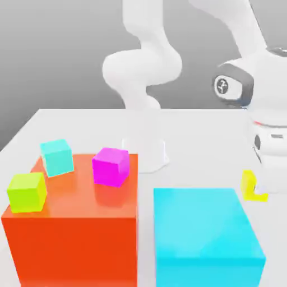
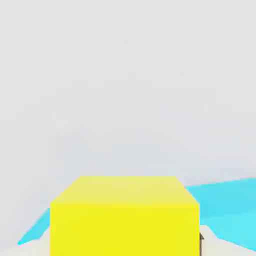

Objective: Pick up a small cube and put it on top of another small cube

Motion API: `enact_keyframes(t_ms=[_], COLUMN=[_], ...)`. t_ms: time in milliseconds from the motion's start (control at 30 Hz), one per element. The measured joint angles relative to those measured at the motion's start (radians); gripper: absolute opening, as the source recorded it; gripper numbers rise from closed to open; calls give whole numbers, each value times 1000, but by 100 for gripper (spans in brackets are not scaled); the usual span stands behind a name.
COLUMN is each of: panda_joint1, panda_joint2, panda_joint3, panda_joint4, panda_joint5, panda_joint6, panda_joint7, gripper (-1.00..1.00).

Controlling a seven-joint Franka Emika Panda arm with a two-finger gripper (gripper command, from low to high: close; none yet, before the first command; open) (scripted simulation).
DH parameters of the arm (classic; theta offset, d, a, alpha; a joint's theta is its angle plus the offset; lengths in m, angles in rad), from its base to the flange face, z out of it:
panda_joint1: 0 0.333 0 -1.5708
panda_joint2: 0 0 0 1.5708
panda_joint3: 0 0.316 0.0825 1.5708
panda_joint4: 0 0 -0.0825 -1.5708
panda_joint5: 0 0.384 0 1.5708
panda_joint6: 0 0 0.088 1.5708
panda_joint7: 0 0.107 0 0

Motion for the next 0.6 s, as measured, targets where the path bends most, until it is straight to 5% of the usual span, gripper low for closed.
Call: enact_keyframes(t_ms=[333, 467, 500, 600], panda_joint1=[-278, -323, -325, -325], panda_joint2=[-309, -303, -288, -288], panda_joint3=[-278, -329, -334, -334], panda_joint4=[106, 50, 26, 26], panda_joint5=[-75, -93, -94, -94], panda_joint6=[-416, -355, -317, -317], panda_joint7=[-171, -196, -198, -198], gripper=[-100, -100, 100, 100])
